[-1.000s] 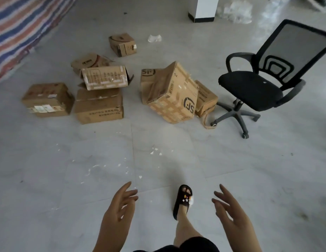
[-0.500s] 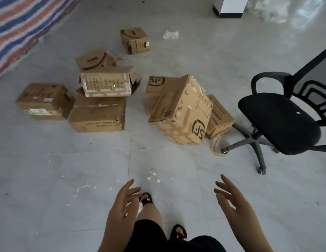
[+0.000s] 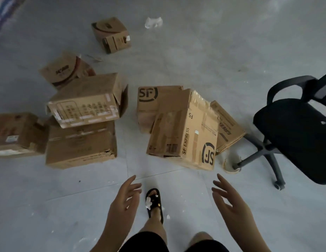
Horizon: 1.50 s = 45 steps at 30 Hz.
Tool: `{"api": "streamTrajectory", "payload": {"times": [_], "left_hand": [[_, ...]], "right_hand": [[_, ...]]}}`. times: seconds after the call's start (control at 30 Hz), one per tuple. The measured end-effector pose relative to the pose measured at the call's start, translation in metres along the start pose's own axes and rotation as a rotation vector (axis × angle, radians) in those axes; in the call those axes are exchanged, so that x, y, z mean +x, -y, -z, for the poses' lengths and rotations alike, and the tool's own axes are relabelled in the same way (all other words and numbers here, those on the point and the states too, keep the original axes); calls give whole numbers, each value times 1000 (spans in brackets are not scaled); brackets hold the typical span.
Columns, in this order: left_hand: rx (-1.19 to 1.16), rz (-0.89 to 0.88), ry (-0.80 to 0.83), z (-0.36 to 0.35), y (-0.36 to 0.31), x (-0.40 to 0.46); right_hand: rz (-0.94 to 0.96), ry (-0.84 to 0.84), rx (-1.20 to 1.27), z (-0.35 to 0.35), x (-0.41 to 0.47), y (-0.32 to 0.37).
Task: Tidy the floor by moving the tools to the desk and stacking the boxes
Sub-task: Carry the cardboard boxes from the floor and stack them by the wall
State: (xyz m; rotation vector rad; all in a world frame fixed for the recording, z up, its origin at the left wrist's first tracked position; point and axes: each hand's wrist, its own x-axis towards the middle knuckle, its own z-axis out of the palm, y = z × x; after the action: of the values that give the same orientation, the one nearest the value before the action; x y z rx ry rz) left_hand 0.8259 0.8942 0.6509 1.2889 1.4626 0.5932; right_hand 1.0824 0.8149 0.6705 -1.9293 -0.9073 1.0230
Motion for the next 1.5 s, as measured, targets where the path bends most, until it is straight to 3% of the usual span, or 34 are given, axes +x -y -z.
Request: {"api": "streamTrajectory", "payload": {"times": [0.17,0.37,0.53,0.63,0.73,0.8,0.93,1.07,1.2,1.33,1.5], "left_hand": [[143,181,92,-6,34,132],[174,443,48,-59,127,305],[107,576,-318,-116,222,406],[-157,727,-431,-137,288,440],[-597,846,-237,-160,326,455],[-799,786,-73,-174,330,453],[-1015,594,-27,-185,299,439],[-887,475,33,-174,229,410],[-768,401,-7,-155,132,381],[-679,350,-45,-133,48,349],[-569,222,66,-115,-48,299]], "right_hand": [[-95,20,-64,-34,102,0],[-155,72,-250,-99,228,-72],[-29,0,-400,-161,287,-161],[-5,-54,-424,-181,299,-215],[25,-95,-322,-190,309,-239],[47,-86,-276,-192,311,-243],[-33,-138,-68,-182,315,-222],[-108,-226,42,-140,327,-168],[-203,-271,181,-85,317,-119],[-240,-327,381,-41,274,-67],[-219,-467,501,3,202,-3]]}}
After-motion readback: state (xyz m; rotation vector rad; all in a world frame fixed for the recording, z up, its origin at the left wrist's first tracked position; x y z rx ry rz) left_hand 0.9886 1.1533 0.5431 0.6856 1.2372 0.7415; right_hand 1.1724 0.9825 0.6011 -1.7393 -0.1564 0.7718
